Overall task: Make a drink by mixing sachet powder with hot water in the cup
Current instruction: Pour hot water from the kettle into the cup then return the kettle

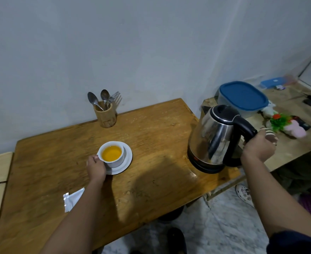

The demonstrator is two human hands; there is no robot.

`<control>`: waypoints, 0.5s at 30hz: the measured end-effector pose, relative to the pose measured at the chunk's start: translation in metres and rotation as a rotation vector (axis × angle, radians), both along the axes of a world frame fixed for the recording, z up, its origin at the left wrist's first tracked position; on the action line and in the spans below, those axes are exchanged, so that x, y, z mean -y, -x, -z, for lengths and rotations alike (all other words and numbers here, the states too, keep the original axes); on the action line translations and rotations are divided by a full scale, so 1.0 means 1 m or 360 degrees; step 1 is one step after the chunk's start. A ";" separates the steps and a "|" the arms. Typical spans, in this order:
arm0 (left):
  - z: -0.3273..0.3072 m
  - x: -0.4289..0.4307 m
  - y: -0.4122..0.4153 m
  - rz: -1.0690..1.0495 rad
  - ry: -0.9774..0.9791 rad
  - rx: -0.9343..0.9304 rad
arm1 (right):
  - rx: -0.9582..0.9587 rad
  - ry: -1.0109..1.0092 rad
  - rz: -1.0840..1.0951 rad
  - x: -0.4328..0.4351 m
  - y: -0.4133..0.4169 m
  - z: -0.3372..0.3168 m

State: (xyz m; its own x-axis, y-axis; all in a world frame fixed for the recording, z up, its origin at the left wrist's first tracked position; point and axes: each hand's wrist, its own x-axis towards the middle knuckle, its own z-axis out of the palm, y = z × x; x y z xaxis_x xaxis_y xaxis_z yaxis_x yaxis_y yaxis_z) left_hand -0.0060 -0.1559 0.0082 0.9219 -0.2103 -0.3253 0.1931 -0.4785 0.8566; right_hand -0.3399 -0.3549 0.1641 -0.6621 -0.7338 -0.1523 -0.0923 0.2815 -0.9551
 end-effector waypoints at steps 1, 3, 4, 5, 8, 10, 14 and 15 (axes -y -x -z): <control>-0.001 0.000 0.000 0.0007 -0.0001 -0.0003 | 0.0033 -0.0001 0.0002 0.002 0.003 0.003; -0.001 -0.001 0.000 0.0015 -0.0003 0.0000 | 0.0108 0.0007 0.0015 0.003 0.007 0.006; -0.001 -0.001 0.000 0.0022 -0.0003 0.0002 | 0.0112 -0.0001 0.0016 0.002 0.009 0.007; -0.001 -0.002 -0.001 0.0029 -0.0004 0.0002 | 0.0100 -0.0009 0.0019 0.000 0.012 0.009; -0.002 -0.003 0.000 0.0049 -0.0006 -0.0002 | 0.0094 -0.0018 0.0044 -0.005 0.022 0.021; -0.003 -0.003 -0.001 0.0061 -0.0018 -0.0004 | 0.0089 -0.0034 0.0021 -0.006 0.027 0.028; -0.003 -0.002 -0.001 0.0066 -0.0033 -0.0022 | -0.0012 -0.0025 -0.0037 -0.005 0.029 0.031; -0.003 -0.002 0.000 0.0065 -0.0042 -0.0028 | -0.0034 -0.0017 -0.0037 -0.005 0.030 0.032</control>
State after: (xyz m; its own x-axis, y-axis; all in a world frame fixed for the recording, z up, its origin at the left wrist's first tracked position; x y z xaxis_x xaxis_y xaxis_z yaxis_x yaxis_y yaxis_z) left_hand -0.0056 -0.1543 0.0109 0.9067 -0.2388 -0.3476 0.1881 -0.5089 0.8400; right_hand -0.3697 -0.3496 0.1317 -0.6480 -0.7475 -0.1462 -0.1191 0.2891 -0.9499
